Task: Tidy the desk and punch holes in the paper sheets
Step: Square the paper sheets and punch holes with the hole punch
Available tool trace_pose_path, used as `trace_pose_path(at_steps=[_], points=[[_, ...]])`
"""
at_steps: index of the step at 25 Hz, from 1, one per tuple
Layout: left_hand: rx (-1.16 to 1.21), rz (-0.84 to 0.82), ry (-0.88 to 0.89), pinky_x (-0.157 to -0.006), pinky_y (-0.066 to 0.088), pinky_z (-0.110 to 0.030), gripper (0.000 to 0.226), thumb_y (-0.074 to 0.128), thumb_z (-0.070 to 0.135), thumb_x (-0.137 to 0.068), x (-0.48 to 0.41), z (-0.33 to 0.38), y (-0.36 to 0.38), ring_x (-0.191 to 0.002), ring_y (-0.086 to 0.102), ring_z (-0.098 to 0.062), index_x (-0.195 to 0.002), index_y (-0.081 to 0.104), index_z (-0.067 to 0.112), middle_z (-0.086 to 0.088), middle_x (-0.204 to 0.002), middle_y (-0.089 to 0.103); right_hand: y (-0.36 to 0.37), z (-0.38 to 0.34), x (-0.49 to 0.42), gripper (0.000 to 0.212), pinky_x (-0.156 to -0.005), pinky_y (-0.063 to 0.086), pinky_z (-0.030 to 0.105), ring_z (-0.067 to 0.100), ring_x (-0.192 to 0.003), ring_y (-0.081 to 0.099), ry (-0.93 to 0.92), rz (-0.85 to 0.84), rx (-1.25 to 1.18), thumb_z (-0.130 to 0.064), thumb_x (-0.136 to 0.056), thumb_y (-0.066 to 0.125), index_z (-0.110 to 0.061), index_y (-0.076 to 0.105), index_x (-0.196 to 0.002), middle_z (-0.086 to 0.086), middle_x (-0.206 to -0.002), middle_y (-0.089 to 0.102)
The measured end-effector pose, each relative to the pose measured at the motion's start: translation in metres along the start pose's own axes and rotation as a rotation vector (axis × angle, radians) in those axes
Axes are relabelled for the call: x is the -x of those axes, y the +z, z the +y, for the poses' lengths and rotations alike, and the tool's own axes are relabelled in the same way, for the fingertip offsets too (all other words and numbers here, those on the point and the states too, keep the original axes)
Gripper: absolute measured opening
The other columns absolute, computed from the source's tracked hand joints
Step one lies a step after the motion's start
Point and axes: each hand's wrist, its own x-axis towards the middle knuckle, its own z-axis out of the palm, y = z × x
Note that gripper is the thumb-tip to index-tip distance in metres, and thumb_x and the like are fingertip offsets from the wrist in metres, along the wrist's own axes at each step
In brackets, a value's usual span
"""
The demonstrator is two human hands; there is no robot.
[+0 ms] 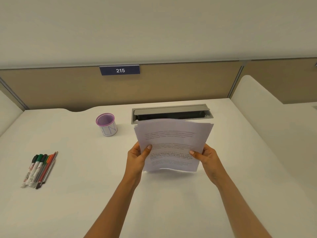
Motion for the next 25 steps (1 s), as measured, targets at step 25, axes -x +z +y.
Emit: trace_pose_path(at_steps=[25], points=[[0.539, 0.115, -0.396, -0.085, 0.052, -0.048, 0.016, 0.050, 0.011, -0.097, -0.023, -0.011, 0.008, -0.099, 0.064, -0.025, -0.105, 0.061, 0.019, -0.008, -0.108, 0.068, 0.034, 0.015, -0.004, 0.023, -0.082, 0.059, 0.036, 0.024, -0.100, 0.072, 0.053, 0.061, -0.271, -0.002, -0.089, 0.060, -0.008, 0.071, -0.108, 0.011, -0.109, 0.075]])
